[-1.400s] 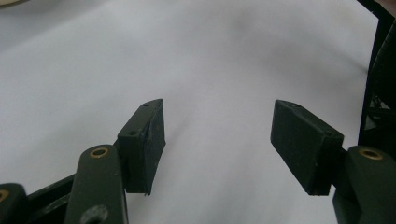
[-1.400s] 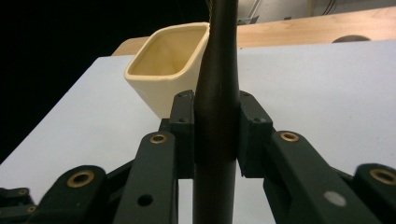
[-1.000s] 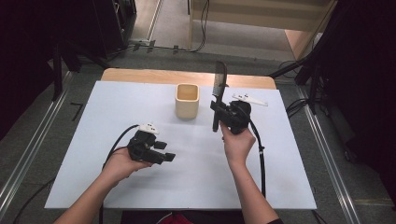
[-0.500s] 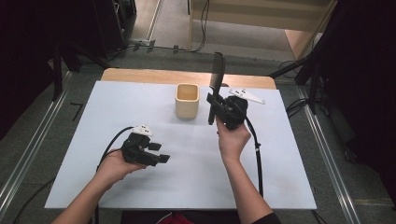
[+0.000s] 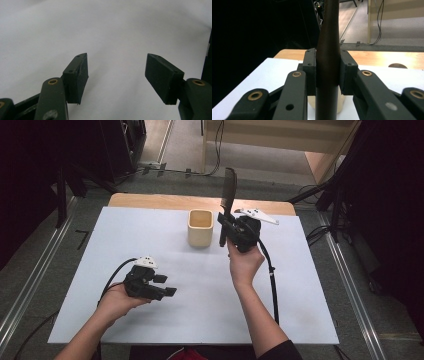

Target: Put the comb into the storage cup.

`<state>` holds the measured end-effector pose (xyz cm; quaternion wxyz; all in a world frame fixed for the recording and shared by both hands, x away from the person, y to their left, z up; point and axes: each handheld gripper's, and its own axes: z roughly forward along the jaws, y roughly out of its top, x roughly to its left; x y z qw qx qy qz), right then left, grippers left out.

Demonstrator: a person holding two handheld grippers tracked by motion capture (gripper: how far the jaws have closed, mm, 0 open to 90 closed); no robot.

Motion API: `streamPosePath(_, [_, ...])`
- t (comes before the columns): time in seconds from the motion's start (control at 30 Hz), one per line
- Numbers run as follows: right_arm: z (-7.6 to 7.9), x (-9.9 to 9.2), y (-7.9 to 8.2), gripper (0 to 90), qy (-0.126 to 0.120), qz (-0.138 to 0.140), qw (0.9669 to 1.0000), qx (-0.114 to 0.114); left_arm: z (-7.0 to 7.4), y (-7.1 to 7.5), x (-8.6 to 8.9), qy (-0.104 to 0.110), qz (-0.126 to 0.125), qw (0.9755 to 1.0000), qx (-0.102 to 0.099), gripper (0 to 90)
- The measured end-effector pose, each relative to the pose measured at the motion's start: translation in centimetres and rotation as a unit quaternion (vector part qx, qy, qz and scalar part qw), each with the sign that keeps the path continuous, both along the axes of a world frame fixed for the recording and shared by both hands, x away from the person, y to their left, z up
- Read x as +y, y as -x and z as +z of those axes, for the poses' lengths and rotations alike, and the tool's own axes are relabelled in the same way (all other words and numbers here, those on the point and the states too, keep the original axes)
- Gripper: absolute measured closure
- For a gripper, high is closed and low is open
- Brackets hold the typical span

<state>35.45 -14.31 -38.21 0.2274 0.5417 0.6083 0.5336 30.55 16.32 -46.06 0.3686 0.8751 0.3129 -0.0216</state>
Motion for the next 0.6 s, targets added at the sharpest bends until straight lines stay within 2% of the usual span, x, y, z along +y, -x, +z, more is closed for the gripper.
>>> streamPosePath(0.33, [1.1, 1.2, -1.3, 69.9, 0.000, -0.002, 0.9999, -0.011, 0.2, 0.6, 1.1, 0.002, 0.007, 1.0000, -0.006, 36.4])
streamPosePath(0.6, [1.5, 1.5, -2.5, 70.0, -0.008, -0.004, 0.9999, -0.012, 0.0, 0.8, 1.7, 0.002, 0.012, 0.9999, 0.000, 36.4])
